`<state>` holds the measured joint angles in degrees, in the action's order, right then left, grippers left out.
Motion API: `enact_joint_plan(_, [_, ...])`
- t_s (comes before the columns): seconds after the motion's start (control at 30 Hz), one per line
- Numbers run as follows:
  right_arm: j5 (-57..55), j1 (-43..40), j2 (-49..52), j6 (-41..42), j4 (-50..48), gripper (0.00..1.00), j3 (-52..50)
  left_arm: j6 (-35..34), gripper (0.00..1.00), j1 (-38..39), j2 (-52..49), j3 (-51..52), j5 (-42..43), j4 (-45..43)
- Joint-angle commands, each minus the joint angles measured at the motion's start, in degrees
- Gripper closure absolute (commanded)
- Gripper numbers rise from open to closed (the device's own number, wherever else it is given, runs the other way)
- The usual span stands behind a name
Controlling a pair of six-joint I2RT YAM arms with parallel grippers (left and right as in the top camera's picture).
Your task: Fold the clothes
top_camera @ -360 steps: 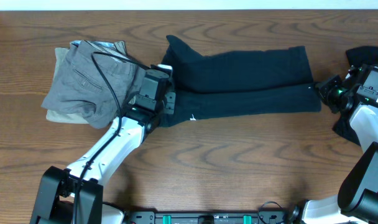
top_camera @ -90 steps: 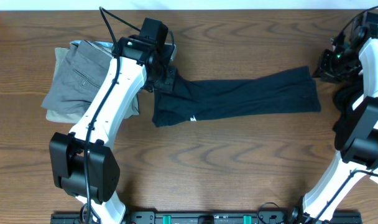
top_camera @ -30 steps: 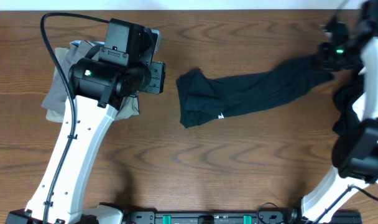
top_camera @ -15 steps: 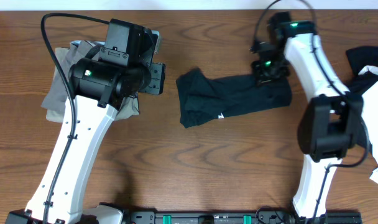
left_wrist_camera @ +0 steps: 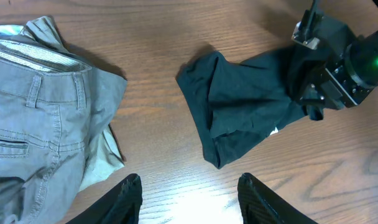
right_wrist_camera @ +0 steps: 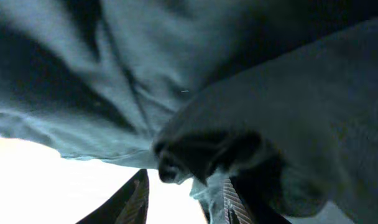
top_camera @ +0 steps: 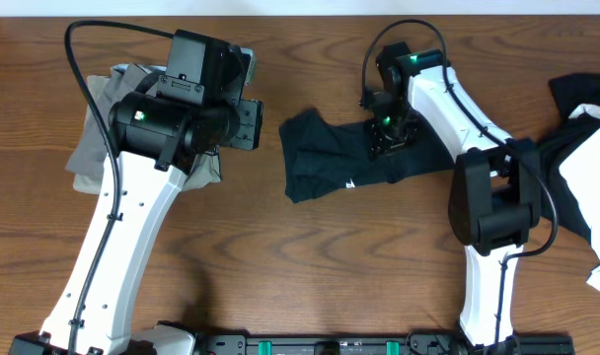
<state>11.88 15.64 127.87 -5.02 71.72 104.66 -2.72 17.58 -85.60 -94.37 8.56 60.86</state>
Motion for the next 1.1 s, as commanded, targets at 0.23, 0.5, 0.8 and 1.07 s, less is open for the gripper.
enact_joint_plan(0.23, [4.48, -6.25, -5.40, 1.31, -1.51, 0.67, 0.02, 0.76, 0.48, -0.15, 0.42, -0.02, -0.72, 0.00])
enact_joint_plan(0.5, [4.39, -12.94, -5.35, 5.90, -6.23, 0.94, -3.13, 0.76, 0.44, -0.15, 0.31, -0.02, -0.72, 0.00])
enact_joint_plan(0.8, [16.98, -11.02, -5.35, 8.33, -23.56, 0.99, -16.74, 0.76, 0.44, -0.15, 0.28, 0.00, -0.74, 1.70])
enact_joint_plan(1.07, [24.48, -8.70, -5.42, 5.88, -30.86, 0.99, -15.78, 0.74, 0.43, -0.15, -0.87, 0.85, -0.74, 4.68])
